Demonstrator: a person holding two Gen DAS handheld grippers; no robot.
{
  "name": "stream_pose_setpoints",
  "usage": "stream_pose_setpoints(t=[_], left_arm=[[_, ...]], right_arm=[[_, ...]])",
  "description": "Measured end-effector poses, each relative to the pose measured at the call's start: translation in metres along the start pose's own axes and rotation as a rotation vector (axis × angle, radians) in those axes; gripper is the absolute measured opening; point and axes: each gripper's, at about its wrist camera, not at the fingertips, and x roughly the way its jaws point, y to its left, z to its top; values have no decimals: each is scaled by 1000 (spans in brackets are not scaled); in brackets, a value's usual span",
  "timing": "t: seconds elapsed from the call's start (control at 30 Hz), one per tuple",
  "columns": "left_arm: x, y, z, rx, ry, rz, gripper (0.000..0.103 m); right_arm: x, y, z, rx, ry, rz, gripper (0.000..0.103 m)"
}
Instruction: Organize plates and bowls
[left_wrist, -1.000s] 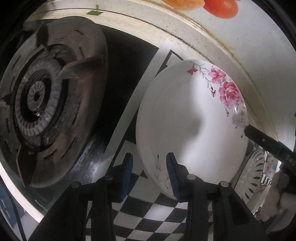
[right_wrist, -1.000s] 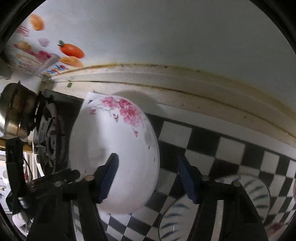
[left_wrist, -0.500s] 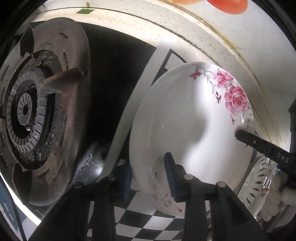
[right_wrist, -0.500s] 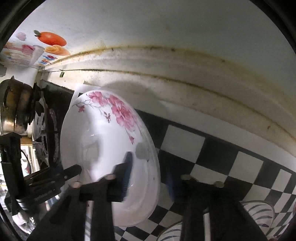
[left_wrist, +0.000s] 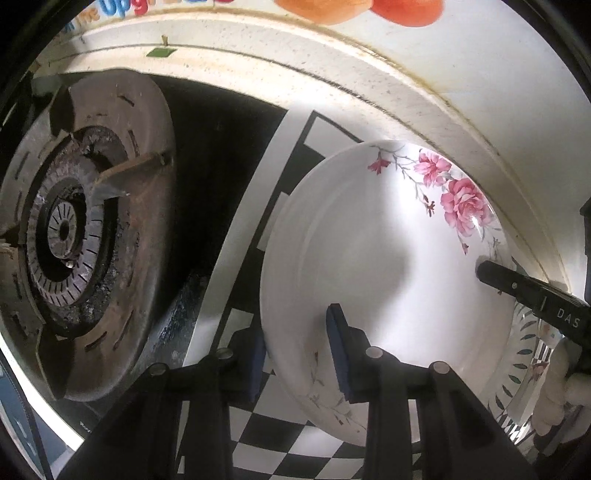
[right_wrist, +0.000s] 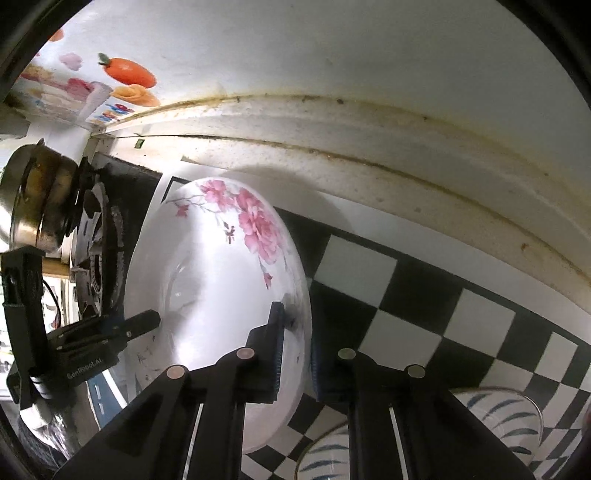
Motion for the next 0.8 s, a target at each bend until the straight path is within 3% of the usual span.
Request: stream_pose_setpoints(t=[0.43,0.8], left_arm=[[-46,-3,-37,48,-71,-26,29],[-90,-11,-103,114,-111,-48,29]], right_arm=[[-47,-7,-29,-4,-66,43,14],[-107,0,-100,-21,-139,44,13]])
